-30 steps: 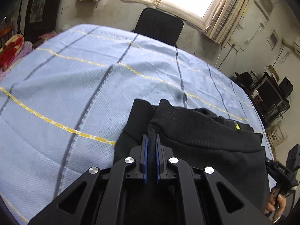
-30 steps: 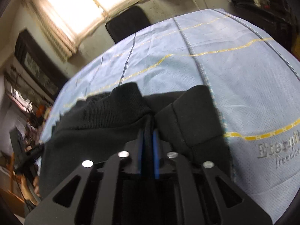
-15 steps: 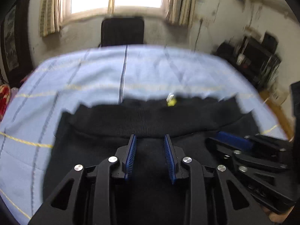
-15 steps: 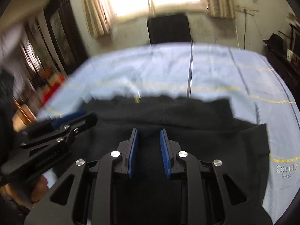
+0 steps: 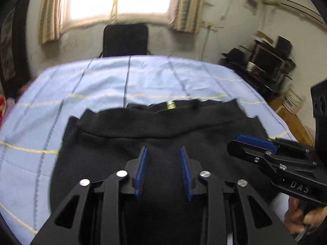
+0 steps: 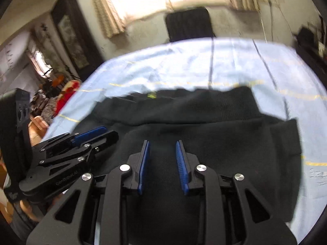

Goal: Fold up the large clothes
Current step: 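Press the folded hoodie bundle flat with both grippers open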

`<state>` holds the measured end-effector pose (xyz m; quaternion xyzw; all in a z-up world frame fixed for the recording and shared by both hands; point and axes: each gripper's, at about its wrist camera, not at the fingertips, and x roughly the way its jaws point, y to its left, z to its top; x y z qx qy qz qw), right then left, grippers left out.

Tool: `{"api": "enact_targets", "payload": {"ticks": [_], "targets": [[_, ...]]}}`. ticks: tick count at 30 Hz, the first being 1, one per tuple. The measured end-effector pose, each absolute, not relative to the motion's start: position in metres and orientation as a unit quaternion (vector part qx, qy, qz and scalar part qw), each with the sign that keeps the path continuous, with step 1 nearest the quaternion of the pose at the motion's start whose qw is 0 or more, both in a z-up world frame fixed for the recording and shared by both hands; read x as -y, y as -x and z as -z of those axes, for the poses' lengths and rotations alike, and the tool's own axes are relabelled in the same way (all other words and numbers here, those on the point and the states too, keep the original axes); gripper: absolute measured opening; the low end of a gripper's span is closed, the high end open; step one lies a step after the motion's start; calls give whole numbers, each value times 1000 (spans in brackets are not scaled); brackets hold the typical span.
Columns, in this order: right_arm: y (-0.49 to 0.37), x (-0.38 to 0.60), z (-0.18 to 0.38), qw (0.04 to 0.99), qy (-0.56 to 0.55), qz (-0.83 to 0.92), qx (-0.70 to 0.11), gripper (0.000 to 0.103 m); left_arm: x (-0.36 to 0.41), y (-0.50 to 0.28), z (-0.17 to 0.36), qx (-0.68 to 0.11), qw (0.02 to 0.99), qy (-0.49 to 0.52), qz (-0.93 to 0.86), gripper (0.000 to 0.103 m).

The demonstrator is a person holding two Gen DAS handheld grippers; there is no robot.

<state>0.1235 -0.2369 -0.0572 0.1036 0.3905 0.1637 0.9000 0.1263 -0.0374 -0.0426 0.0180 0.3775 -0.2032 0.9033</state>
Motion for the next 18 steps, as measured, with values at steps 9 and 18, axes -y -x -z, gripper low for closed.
{"api": "enact_targets", "payload": {"ticks": [9,18], "targets": [[-66,211,74,891,-43,-171,-419,38,54,-94,80,-379,902,-88,190,44],[-76,228,93,875,-101,-198,-429,38,55,-99,89,-372,907,-88,176,43]]}}
